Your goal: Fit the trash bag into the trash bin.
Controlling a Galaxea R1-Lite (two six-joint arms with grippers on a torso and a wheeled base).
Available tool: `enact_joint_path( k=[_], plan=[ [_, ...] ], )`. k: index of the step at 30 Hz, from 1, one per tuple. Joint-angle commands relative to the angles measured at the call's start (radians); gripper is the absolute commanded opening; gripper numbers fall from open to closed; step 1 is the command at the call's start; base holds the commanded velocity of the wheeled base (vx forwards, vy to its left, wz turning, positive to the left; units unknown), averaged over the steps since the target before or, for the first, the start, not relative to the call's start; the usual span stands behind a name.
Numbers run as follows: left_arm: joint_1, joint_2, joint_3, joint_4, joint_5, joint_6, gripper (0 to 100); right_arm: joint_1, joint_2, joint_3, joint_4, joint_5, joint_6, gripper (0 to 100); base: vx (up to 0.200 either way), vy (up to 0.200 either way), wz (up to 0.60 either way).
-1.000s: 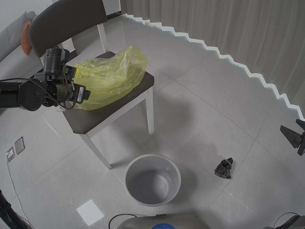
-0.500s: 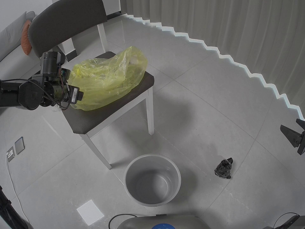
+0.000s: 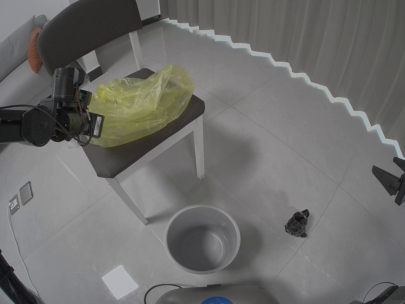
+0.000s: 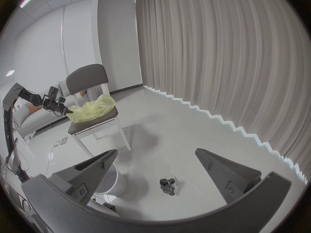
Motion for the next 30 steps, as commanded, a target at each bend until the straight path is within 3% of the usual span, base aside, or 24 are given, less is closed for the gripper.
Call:
enact_joint_path(
  k=[1,8,16,25,30],
  plan=[
    [-0.002,-0.006,0.015,-0.001,0.0,-0.001,0,0.0,-0.002,0.002,0.001,0.001,0.0,100,0.0,0.0,0.0],
    [-0.005,-0.039,0.008,-0.003,0.0,0.003,0,0.0,-0.001,0.0,-0.002,0.001,0.0,100,0.0,0.0,0.0],
    [-0.112,-0.166,-0.077,-0.001,-0.043,0.042,0,0.0,0.016,-0.003,-0.008,0.051,0.011,100,0.0,0.0,0.0],
    [-0.393,-0.26,-0.221,0.014,-0.044,0.174,0,0.003,0.03,0.011,-0.059,0.1,0.014,100,0.0,0.0,0.0],
    [-0.461,-0.247,-0.307,0.05,-0.043,0.252,0,0.002,0.03,0.014,-0.061,0.1,0.014,100,0.0,0.0,0.0]
  ],
)
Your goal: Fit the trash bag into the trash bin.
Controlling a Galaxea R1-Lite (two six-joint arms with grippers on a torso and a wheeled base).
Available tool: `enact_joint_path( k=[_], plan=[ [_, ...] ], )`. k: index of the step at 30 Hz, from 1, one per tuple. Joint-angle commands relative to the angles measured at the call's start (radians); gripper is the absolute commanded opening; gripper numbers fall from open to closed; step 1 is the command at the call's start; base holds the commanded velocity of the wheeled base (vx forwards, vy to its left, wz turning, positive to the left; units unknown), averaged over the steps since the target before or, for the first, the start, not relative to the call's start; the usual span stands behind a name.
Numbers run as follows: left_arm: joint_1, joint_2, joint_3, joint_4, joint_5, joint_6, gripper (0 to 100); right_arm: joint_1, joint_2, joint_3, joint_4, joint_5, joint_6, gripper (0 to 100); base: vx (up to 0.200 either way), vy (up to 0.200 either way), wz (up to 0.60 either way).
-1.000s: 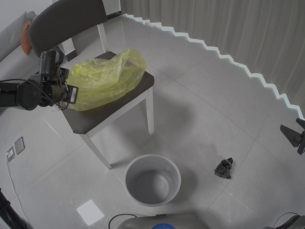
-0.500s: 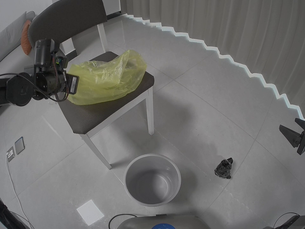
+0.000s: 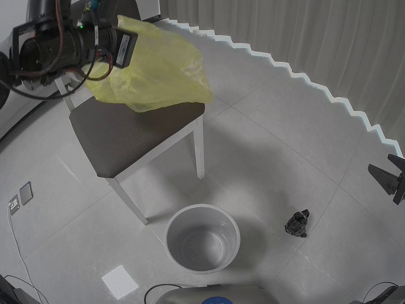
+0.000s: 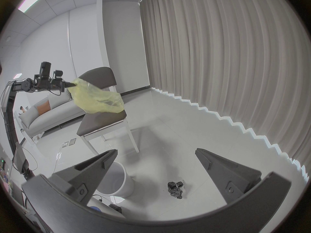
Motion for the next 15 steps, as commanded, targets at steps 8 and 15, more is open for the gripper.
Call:
enact_joint_path(
  k=[8,15],
  plan=[
    [-0.174,0.006,-0.283,0.193,0.0,0.104,0,-0.002,0.007,0.007,-0.009,0.006,0.002,100,0.0,0.0,0.0],
    [-0.241,-0.009,-0.263,0.192,-0.001,0.084,0,0.0,0.028,0.009,-0.009,0.009,0.025,100,0.0,0.0,0.0]
  ],
)
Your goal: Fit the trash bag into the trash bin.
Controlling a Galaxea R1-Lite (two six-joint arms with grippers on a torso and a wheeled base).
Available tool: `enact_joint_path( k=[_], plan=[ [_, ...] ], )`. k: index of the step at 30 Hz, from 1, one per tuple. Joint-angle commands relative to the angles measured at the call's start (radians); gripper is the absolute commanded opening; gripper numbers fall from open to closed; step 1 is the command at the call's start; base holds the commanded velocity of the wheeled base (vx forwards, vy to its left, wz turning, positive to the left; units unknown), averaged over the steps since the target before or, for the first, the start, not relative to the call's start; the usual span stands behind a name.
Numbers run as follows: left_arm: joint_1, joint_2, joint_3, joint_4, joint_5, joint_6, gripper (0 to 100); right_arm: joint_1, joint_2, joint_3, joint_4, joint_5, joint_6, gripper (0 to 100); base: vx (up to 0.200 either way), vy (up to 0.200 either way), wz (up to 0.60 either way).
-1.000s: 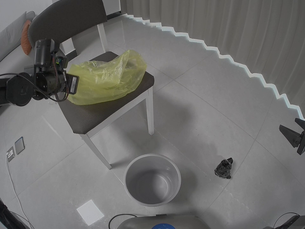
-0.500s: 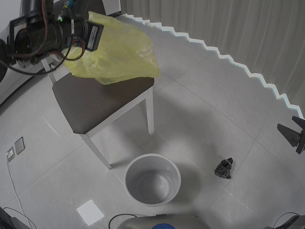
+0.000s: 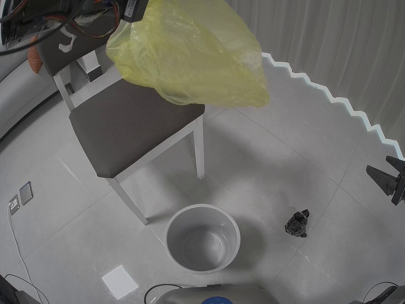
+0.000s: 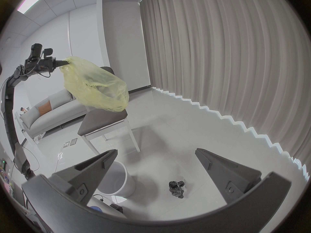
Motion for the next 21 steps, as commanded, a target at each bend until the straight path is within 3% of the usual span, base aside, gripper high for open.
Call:
enact_joint_path(
  k=[1,8,15,21],
  plan=[
    [-0.046,-0.005,0.004,0.0,-0.001,-0.009,0,0.001,0.015,0.001,-0.001,0.002,0.012,100,0.0,0.0,0.0],
    [-0.122,-0.007,0.007,0.0,0.001,-0.014,0,0.01,0.026,-0.011,-0.007,0.068,0.072,100,0.0,0.0,0.0],
    [-0.201,-0.007,0.0,0.001,0.001,-0.009,0,0.049,0.104,-0.014,-0.187,0.072,0.294,100,0.0,0.0,0.0],
    [-0.234,-0.001,0.0,-0.005,0.004,-0.006,0,0.061,0.135,-0.008,-0.249,0.074,0.351,100,0.0,0.0,0.0]
  ],
)
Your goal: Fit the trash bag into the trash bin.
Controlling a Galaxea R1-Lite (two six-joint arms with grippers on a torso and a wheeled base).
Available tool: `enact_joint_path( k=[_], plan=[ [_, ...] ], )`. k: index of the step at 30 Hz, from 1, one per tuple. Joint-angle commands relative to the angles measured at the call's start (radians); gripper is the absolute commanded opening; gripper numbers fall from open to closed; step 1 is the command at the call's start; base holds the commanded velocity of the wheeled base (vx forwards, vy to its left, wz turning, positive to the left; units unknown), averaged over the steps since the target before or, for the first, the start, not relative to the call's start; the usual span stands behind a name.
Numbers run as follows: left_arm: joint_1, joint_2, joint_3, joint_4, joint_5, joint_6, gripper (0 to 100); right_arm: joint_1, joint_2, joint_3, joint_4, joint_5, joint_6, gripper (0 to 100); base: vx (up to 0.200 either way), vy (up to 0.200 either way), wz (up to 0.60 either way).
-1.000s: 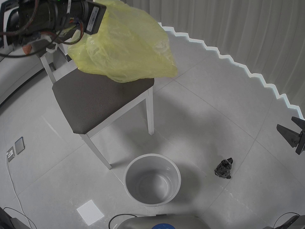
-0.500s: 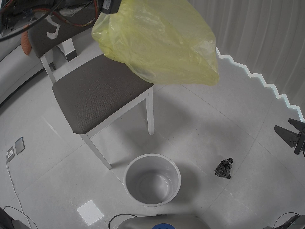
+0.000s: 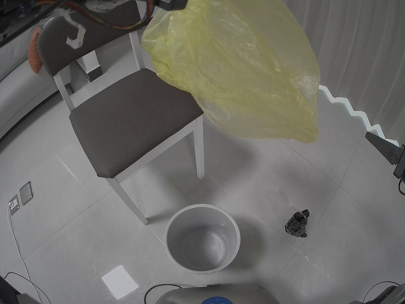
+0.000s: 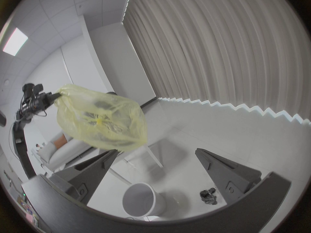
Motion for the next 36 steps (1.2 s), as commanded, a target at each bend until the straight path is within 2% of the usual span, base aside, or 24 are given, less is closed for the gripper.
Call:
enact_joint_path(
  k=[1,9,17,24,29,36],
  plan=[
    [-0.037,0.005,-0.005,-0.003,0.002,0.001,0,0.024,0.045,0.005,-0.007,0.001,0.017,100,0.0,0.0,0.0],
    [-0.106,-0.001,-0.008,-0.001,0.016,0.006,0,0.101,0.071,0.019,-0.01,-0.001,0.049,100,0.0,0.0,0.0],
    [-0.166,-0.002,-0.009,-0.003,0.031,0.006,0,0.107,0.079,0.028,-0.026,0.001,0.067,100,0.0,0.0,0.0],
    [-0.176,-0.002,-0.009,-0.004,0.034,0.007,0,0.128,0.08,0.037,-0.026,0.004,0.089,100,0.0,0.0,0.0],
    [-0.189,-0.004,-0.02,-0.007,0.033,0.006,0,0.127,0.079,0.049,-0.026,0.041,0.087,100,0.0,0.0,0.0],
    [-0.199,-0.013,-0.023,-0.01,0.024,0.006,0,0.127,0.079,0.055,-0.026,0.053,0.089,100,0.0,0.0,0.0]
  ],
)
